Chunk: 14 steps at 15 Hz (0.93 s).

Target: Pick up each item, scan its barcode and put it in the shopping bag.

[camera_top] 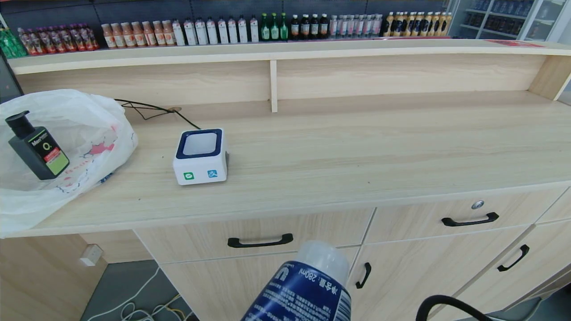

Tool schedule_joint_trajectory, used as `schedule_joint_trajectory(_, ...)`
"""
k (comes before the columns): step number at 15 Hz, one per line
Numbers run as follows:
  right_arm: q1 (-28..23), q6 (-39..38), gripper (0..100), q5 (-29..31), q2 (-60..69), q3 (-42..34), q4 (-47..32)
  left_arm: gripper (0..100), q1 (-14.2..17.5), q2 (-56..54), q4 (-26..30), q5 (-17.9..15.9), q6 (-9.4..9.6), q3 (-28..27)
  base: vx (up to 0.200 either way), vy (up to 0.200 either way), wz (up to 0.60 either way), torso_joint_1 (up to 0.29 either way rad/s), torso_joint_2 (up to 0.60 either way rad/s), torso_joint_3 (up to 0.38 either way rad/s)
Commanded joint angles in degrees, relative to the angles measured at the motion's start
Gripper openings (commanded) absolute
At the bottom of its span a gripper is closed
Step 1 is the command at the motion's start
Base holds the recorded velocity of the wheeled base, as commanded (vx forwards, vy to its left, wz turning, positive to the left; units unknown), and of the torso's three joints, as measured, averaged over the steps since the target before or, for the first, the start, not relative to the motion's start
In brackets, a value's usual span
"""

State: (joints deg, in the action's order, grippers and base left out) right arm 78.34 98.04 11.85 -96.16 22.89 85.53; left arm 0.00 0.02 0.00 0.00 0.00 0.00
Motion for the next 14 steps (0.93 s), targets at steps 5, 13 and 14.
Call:
schedule_joint_trajectory(5,-2.22,8.4,0,-2.8,1.33,2.07,1.57,100,0.0,-0.02,0.0,0.0,0.0,0.0,0.0,0.0,0.0,0.0,0.0,0.0)
schedule_joint_trajectory(13,-3.45,11.39,0,-4.64,2.12,2.33,1.57,100,0.0,-0.02,0.0,0.0,0.0,0.0,0.0,0.0,0.0,0.0,0.0,0.0)
schedule_joint_trajectory(14,-3.45,11.56,0,-4.64,2.12,2.33,1.66,100,0.0,-0.02,0.0,0.0,0.0,0.0,0.0,0.0,0.0,0.0,0.0,0.0)
